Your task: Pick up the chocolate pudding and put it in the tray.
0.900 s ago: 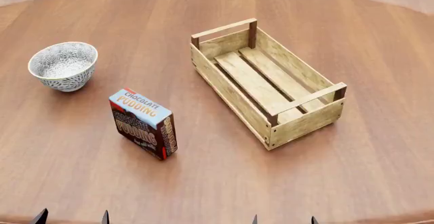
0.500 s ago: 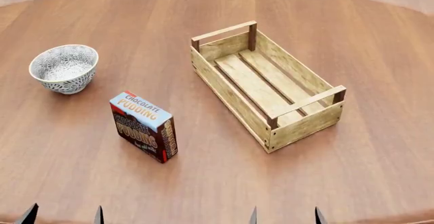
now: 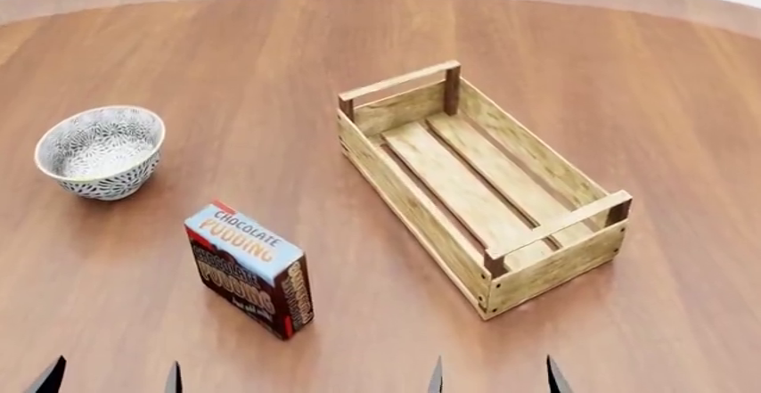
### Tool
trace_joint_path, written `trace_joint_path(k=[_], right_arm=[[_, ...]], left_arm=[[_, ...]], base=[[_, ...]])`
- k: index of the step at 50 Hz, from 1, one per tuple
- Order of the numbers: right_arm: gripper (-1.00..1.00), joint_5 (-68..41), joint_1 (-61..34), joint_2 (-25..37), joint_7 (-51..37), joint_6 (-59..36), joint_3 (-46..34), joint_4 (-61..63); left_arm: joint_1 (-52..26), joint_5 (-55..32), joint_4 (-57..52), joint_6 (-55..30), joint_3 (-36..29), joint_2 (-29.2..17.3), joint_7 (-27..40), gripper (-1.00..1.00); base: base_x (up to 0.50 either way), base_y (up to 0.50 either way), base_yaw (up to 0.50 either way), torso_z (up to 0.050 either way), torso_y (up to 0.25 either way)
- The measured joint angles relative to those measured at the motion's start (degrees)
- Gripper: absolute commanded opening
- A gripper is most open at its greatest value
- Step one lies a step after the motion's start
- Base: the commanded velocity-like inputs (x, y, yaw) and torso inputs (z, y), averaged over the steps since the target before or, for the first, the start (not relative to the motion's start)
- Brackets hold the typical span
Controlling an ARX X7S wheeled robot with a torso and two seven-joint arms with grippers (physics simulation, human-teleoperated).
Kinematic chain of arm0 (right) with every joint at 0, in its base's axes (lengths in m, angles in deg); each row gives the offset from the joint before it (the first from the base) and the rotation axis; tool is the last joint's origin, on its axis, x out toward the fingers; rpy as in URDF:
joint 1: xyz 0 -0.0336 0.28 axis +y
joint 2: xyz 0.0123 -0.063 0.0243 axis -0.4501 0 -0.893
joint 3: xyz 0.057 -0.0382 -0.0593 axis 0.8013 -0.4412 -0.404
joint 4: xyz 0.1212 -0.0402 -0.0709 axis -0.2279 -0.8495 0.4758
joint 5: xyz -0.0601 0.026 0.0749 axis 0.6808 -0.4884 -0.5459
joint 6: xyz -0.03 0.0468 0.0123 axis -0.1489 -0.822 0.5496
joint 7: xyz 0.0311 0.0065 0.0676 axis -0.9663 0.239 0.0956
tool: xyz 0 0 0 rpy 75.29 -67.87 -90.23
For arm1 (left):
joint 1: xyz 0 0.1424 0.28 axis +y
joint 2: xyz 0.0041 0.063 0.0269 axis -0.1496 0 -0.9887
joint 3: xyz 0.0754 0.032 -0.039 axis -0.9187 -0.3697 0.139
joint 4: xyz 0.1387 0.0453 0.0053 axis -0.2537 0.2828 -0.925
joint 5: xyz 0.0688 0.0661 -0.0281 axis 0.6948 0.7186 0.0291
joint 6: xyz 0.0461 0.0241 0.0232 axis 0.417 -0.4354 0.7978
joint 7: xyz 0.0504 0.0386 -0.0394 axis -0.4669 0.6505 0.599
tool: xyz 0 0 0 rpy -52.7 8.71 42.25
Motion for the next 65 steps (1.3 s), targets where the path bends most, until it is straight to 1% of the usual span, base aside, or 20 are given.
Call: trace_joint_path(k=[34, 43, 48, 52, 59, 65], right_arm=[[1.00, -2.24, -0.92, 2.02, -2.46, 1.48, -2.28, -1.88], [1.00, -4.67, -1.42, 2.44, -2.31, -0.52, -2.48, -0.31], [1.00, -7.13, -1.18, 4.14, 0.09, -2.90, -3.39, 2.19], [1.00, -8.42, -0.24, 6.10, 2.97, -2.10, -4.25, 2.57], [1.00, -10.31, 1.72, 9.38, 9.01, 2.37, -5.71, -0.35], [1.00, -12.02, 3.10, 10.96, 13.58, 7.39, -6.43, -5.02]], left_arm=[[0.29, -1.98, -0.83, 0.44, -2.50, -2.49, 2.08, 1.00], [0.27, -2.40, -1.00, 0.45, -2.95, -3.00, 2.57, 1.00], [0.38, -2.60, -1.17, 0.50, -3.25, -3.26, 2.79, 1.00], [0.40, -2.81, -1.20, 0.59, -3.42, -3.44, 2.97, 1.00], [0.40, -3.16, -1.33, 0.65, -3.67, -3.73, 3.31, 1.00], [0.41, -3.50, -1.49, 0.66, -3.86, -3.99, 3.58, 1.00]], base=[[0.41, 0.13, 0.00, 0.000, 0.000], [0.00, 0.00, 0.00, 0.000, 0.000], [0.00, 0.00, 0.00, 0.000, 0.000], [0.00, 0.00, 0.00, 0.000, 0.000], [0.00, 0.00, 0.00, 0.000, 0.000], [0.00, 0.00, 0.00, 0.000, 0.000]])
